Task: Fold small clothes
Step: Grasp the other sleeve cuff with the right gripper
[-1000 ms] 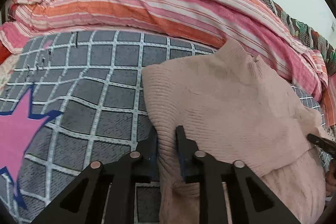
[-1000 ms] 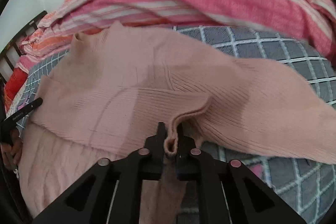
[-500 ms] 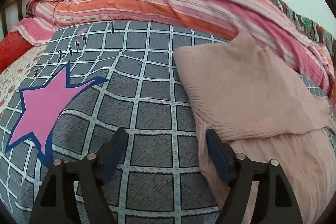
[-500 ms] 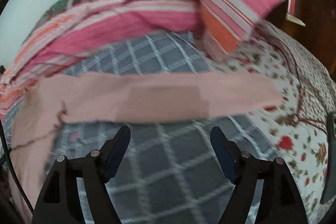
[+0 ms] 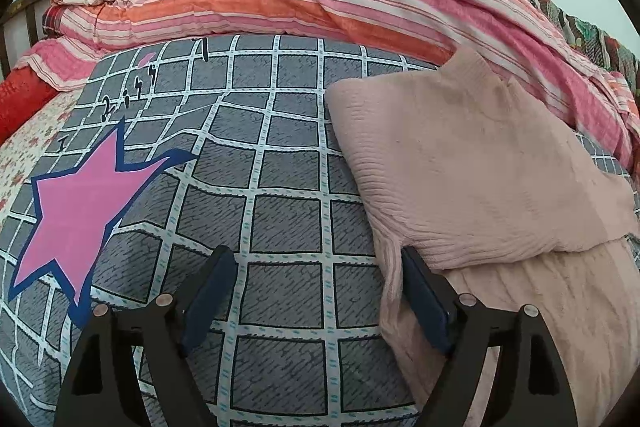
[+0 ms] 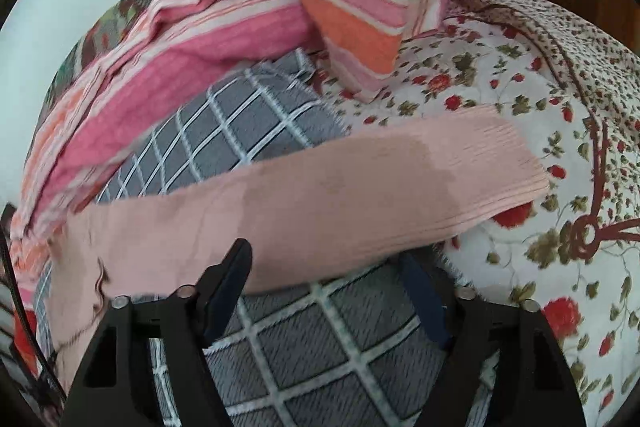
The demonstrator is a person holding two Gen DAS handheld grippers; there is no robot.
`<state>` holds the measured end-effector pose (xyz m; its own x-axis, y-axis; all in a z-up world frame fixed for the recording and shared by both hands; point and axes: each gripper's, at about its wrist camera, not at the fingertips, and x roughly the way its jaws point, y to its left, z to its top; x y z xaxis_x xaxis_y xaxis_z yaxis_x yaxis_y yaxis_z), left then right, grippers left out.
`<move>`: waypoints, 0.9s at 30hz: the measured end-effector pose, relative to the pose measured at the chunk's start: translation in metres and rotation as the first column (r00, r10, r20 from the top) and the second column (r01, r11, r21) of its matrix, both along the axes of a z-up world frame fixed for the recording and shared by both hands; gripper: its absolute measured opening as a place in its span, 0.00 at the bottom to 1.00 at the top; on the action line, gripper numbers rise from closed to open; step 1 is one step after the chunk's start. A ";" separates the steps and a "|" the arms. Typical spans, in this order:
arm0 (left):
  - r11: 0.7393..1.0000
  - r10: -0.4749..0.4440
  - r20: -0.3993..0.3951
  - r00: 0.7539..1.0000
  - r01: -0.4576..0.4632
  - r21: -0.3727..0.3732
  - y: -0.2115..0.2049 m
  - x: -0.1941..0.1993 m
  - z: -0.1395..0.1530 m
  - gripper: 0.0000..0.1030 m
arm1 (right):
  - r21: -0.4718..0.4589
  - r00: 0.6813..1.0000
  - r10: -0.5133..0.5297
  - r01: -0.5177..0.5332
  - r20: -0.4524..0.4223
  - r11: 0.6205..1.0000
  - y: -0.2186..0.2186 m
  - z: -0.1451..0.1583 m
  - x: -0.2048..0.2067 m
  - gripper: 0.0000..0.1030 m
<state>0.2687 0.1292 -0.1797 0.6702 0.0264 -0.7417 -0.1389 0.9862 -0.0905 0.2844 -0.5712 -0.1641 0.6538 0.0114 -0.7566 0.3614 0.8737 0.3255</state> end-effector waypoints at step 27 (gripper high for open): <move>0.970 0.004 0.069 0.998 0.013 -0.243 0.029 -0.030 0.011 0.82 | -0.513 0.894 0.407 -0.264 0.189 0.817 0.299 0.191 -0.028 0.05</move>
